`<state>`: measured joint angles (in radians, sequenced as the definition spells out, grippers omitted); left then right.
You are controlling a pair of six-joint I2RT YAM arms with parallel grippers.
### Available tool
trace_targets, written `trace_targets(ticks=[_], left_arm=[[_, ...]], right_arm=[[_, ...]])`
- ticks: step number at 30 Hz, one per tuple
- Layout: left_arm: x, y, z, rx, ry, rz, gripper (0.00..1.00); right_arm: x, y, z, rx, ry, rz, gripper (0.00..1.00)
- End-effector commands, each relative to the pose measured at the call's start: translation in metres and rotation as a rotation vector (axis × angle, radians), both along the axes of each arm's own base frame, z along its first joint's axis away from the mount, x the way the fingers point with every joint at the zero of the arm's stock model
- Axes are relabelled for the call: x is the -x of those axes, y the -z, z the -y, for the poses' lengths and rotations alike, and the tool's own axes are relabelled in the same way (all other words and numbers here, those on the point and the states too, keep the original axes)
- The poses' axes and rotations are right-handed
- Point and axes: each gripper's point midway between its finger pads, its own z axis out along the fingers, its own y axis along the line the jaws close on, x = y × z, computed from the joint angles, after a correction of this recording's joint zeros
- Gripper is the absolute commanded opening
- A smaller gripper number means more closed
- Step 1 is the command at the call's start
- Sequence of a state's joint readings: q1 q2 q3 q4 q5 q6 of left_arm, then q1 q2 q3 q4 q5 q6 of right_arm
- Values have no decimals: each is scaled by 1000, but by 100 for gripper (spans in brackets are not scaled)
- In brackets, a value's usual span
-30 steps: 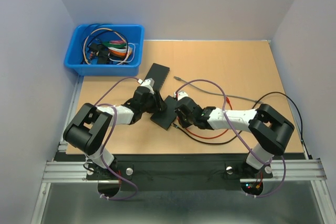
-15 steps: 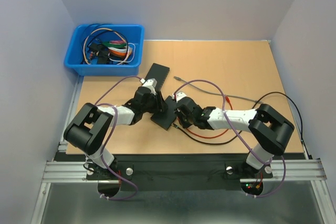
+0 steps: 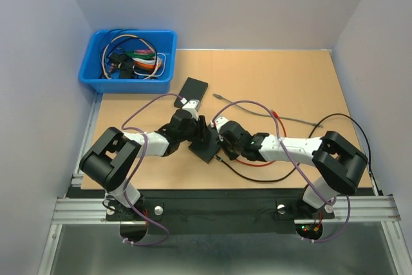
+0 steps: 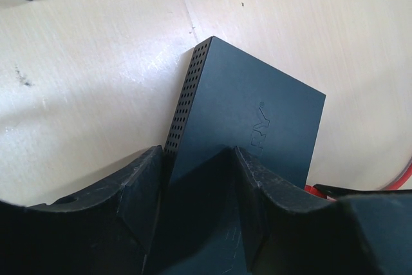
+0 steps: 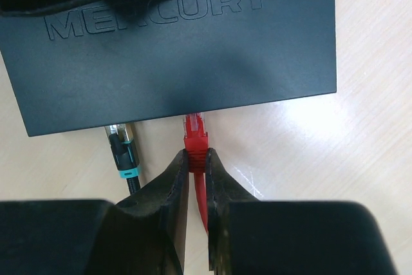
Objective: Insert the plug into the switch port
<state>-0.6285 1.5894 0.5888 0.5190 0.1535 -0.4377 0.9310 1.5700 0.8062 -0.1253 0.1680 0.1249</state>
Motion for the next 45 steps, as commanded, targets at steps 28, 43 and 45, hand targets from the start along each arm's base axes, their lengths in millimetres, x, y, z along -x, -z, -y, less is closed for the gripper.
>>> trace_targets(ticks=[28, 43, 45], left_arm=[[110, 67, 32, -7, 265, -281, 54], [174, 75, 42, 112, 329, -388, 54], [174, 77, 40, 108, 312, -395, 54]], right_arm=[[-74, -122, -76, -456, 38, 420, 0], [-113, -172, -94, -735, -98, 479, 0], [-112, -161, -94, -722, -94, 456, 0]])
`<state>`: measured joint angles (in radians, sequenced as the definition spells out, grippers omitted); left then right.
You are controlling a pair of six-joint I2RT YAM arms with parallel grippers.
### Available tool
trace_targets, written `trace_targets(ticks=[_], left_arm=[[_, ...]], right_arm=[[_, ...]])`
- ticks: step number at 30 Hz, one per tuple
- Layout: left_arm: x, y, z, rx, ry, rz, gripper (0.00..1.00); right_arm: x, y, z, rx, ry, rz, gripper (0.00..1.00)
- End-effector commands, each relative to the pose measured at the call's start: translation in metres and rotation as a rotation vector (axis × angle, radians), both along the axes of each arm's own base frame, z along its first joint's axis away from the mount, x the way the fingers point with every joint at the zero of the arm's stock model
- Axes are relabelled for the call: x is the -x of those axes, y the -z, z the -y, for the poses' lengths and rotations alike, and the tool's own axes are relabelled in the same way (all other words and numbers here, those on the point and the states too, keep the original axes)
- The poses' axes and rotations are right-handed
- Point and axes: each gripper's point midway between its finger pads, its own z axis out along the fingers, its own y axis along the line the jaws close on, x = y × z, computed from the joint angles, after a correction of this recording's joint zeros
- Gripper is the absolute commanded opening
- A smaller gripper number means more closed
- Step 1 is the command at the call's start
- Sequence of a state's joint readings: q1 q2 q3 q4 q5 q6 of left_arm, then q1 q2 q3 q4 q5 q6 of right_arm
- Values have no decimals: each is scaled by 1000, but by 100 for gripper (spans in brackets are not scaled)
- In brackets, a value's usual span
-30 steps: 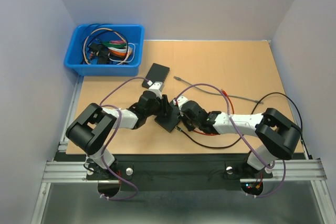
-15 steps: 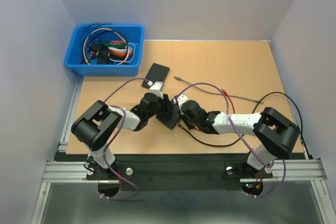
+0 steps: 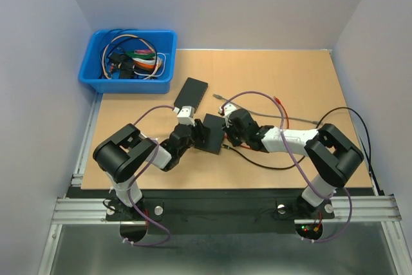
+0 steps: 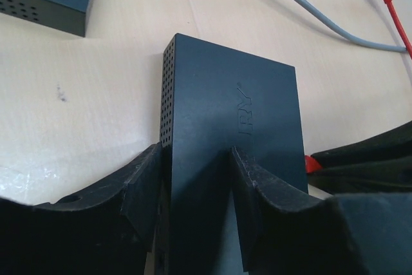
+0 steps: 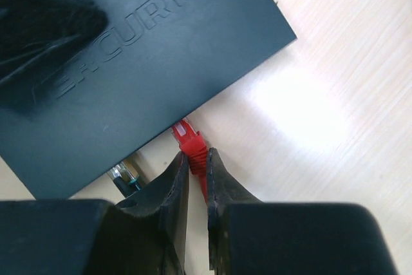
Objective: Insert the plug into the switch port
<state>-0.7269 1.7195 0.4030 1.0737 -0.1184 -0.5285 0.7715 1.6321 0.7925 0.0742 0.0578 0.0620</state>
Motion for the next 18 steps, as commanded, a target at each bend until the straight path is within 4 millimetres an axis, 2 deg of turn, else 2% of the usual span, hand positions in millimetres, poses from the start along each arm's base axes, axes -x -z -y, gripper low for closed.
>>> trace_targets(ticks=[1, 5, 9, 12, 16, 18], left_arm=[[185, 75, 38, 2, 519, -592, 54], [182, 75, 37, 9, 476, -607, 54], [173, 79, 34, -36, 422, -613, 55], [168, 83, 28, -74, 376, -620, 57], [162, 88, 15, -113, 317, -636, 60], [154, 88, 8, -127, 273, -628, 62]], right_arm=[[-59, -158, -99, -596, -114, 419, 0], [-52, -138, -84, -542, -77, 372, 1], [-39, -106, -62, -466, -26, 310, 11], [-32, -96, -45, -447, 29, 293, 19], [-19, -76, -25, -407, 76, 255, 39], [-15, -74, -19, -401, 86, 243, 44]])
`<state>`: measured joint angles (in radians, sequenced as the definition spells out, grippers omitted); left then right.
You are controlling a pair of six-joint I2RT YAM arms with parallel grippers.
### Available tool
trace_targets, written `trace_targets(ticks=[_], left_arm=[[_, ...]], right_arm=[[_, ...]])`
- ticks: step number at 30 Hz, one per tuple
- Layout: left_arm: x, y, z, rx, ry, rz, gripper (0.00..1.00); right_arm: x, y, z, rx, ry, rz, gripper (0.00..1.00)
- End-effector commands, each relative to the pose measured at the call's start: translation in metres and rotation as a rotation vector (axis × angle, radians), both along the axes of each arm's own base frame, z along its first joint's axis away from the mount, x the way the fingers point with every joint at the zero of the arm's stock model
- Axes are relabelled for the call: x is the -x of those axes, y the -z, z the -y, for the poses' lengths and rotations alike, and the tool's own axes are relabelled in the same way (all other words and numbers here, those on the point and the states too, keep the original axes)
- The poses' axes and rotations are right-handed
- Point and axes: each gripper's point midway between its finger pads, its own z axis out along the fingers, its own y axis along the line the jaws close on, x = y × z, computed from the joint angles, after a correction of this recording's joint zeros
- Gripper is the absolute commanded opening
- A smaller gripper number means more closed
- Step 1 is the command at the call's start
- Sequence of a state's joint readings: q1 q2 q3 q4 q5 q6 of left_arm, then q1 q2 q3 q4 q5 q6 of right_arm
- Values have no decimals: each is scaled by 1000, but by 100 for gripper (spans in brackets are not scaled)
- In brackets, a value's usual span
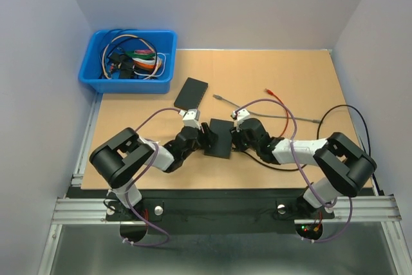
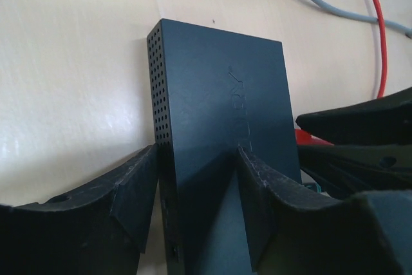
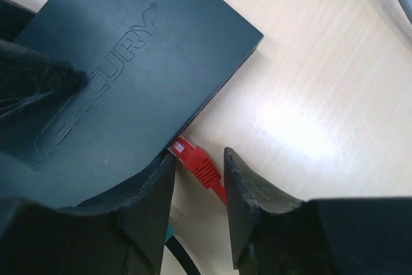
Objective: Insert the plug into the switch port
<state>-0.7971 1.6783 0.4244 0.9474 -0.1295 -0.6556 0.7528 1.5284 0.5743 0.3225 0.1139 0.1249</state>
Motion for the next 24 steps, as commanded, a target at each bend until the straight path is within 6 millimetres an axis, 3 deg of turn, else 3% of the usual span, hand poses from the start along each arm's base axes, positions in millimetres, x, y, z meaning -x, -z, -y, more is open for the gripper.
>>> trace_targets(ticks=[1, 6, 8, 16, 19, 24], left_arm=[[130, 88, -17, -180, 265, -524, 63], [111, 80, -37, -196, 168, -507, 66], [104, 72, -38, -175, 156, -490, 68], [69, 39, -51, -196, 60, -415, 70], [60, 31, -56, -206, 41, -400, 70], [46, 1, -64, -197, 0, -336, 70]], right_arm=[[-17, -73, -41, -282, -16, 161, 47], [-3, -76, -30, -286, -9, 132, 54], [5, -71, -25, -282, -10, 106, 55], [35, -83, -18, -435, 20, 16, 63], [34, -79, -14, -428, 57, -2, 64], [18, -65, -5, -342, 175, -35, 64]])
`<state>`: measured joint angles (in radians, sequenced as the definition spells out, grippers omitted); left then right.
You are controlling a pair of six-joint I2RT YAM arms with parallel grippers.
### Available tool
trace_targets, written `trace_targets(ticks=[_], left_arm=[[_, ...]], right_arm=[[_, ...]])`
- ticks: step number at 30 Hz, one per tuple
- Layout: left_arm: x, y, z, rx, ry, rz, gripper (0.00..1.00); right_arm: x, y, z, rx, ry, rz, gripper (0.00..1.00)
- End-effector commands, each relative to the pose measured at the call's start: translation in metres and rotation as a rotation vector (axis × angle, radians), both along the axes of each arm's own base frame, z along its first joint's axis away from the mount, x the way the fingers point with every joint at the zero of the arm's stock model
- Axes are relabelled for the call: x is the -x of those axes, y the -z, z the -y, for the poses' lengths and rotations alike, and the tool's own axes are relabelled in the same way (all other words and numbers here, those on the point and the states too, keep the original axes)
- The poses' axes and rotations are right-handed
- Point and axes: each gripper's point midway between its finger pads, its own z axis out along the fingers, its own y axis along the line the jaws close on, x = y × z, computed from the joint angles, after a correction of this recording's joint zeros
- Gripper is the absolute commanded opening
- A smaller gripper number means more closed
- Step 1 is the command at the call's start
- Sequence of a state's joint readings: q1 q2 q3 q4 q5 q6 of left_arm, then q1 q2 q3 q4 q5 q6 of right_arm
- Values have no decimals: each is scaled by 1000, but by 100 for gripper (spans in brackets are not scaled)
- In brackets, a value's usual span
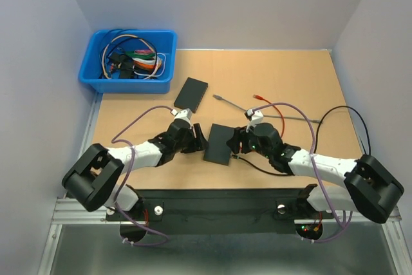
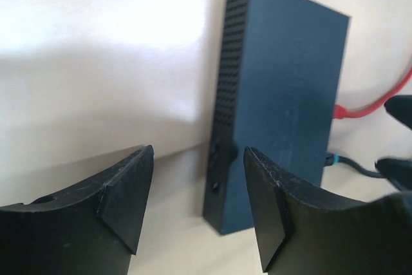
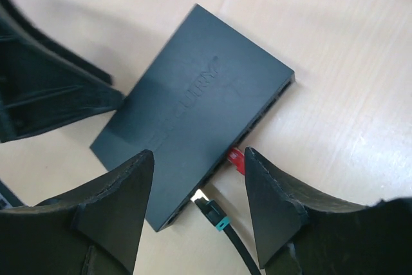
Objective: Insert the plug into the switch port
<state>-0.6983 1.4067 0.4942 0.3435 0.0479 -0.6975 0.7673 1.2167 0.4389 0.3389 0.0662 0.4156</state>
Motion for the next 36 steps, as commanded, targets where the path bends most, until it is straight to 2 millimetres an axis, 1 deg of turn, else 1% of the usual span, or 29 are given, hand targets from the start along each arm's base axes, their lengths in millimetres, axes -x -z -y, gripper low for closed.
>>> trace_targets(ticks=[1, 2, 3, 4, 5, 6, 7, 8, 9, 10, 11, 14, 19, 20, 21, 22, 23, 25, 26, 27, 28, 29, 30, 31, 32, 33, 34, 35, 36], left_arm=[[13, 4, -32, -135, -22, -55, 70], [9, -8, -35, -130, -41, -20, 70], [6, -15, -38, -136, -57, -1, 70], [9, -17, -43, -151, -63, -6, 70], [7, -30, -46, -140, -81, 29, 70], [7, -36, -48, -140, -88, 39, 70], [8, -42, -50, -137, -94, 50, 70], [10, -52, -55, -126, -106, 72, 70], [10, -58, -57, -121, -112, 84, 71], [11, -63, -59, -115, -121, 93, 71], [14, -74, -60, -87, -125, 110, 72], [17, -88, -58, -35, -118, 138, 72], [19, -101, -59, -25, -121, 143, 72], [20, -105, -58, -19, -118, 146, 72], [18, -110, -59, -13, -123, 156, 72], [19, -112, -60, -17, -125, 158, 72], [18, -119, -61, -11, -132, 174, 72], [18, -125, -64, -13, -139, 184, 72], [18, -131, -65, -8, -142, 197, 72], [17, -137, -67, -7, -154, 209, 72], [16, -141, -68, -6, -157, 217, 72], [18, -142, -71, -15, -161, 217, 73], [16, -148, -73, -20, -169, 231, 73], [18, -147, -76, -32, -172, 225, 73], [18, -149, -78, -35, -180, 229, 73], [17, -153, -81, -38, -192, 238, 73], [17, -154, -82, -40, -197, 240, 74], [18, -156, -84, -40, -202, 242, 74], [18, -159, -85, -38, -207, 246, 74]], right_arm=[[-16, -3, -1, 7, 92, -29, 63], [-17, -2, -3, 7, 94, -35, 63], [-20, -3, -5, 2, 100, -38, 63], [-22, 4, -5, 14, 112, -57, 63], [-23, 6, -7, 15, 114, -64, 63], [-26, 5, -10, 10, 116, -68, 63], [-27, 13, -12, 26, 114, -86, 62], [-28, 18, -14, 33, 112, -96, 61], [-29, 21, -16, 40, 107, -105, 60], [-31, 18, -24, 27, 90, -111, 60], [-31, 29, -27, 39, 81, -135, 59], [-31, 41, -40, 26, 46, -178, 56], [-28, 45, -63, -18, -1, -206, 54], [-26, 42, -73, -19, -22, -197, 54], [-25, 46, -78, -12, -28, -204, 54], [-23, 46, -85, -13, -38, -206, 54], [-21, 45, -101, -18, -66, -204, 54], [-15, 50, -121, -16, -97, -215, 54], [-12, 49, -134, -20, -119, -213, 54], [3, 53, -153, -10, -163, -219, 54], [2, 55, -177, -17, -183, -218, 54], [8, 59, -192, -17, -206, -227, 54], [23, 61, -212, -20, -251, -233, 54], [20, 39, -243, -81, -275, -214, 54], [24, 60, -253, -59, -281, -239, 54], [33, 54, -271, -92, -330, -258, 54], [32, 53, -282, -107, -341, -262, 54], [26, 42, -299, -140, -353, -246, 54], [23, 38, -305, -148, -352, -241, 54]])
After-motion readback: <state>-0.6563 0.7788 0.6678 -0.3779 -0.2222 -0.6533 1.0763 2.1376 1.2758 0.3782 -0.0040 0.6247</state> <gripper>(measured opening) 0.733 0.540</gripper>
